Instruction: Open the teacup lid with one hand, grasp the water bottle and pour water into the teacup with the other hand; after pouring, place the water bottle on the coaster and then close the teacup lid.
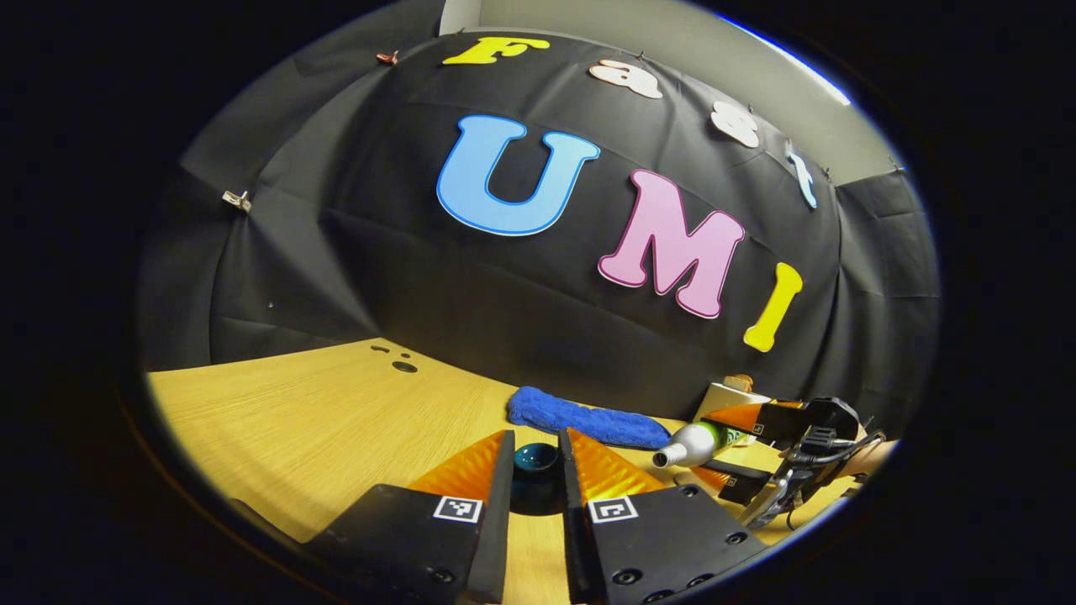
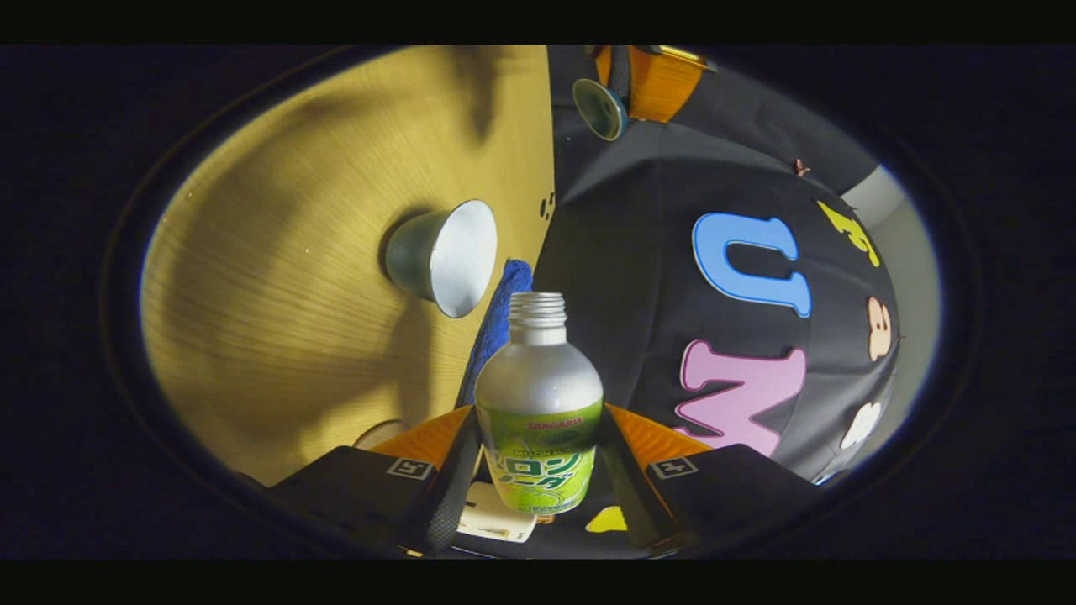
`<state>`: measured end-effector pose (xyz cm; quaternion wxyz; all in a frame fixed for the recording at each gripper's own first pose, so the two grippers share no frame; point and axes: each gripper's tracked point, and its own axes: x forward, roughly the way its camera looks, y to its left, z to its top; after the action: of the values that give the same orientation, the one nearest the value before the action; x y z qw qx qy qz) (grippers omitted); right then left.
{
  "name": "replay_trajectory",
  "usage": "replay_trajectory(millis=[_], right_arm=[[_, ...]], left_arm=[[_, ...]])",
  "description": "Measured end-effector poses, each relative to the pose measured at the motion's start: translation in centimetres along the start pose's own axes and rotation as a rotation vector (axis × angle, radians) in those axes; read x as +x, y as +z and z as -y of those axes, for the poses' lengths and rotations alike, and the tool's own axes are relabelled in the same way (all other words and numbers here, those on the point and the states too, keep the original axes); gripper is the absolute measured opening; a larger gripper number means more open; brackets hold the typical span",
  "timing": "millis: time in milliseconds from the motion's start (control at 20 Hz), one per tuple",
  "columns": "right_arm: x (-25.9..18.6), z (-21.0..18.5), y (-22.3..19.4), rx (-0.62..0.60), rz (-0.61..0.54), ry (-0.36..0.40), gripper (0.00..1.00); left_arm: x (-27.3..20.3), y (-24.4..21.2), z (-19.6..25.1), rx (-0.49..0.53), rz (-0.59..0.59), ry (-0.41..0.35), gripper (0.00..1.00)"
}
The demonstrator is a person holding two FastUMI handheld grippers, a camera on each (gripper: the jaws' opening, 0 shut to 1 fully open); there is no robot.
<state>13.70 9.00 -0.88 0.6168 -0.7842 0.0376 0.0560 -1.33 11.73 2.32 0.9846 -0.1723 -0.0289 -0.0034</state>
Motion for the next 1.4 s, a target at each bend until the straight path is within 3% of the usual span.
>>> replay_trajectory(millis=[700,1400], right_arm=[[0.3,0.4,-0.3,-0.227,0.015,-0.005,0.77],[0.3,4.7,0.6,-0.514,0.062,-0.129,0.77]], left_arm=[[0.1,-0.3,0.0,-0.012,-0.016,-0.002,0.31],[0.1,-0.4,-0.8,-0.039,-0.019,0.001,0.31]])
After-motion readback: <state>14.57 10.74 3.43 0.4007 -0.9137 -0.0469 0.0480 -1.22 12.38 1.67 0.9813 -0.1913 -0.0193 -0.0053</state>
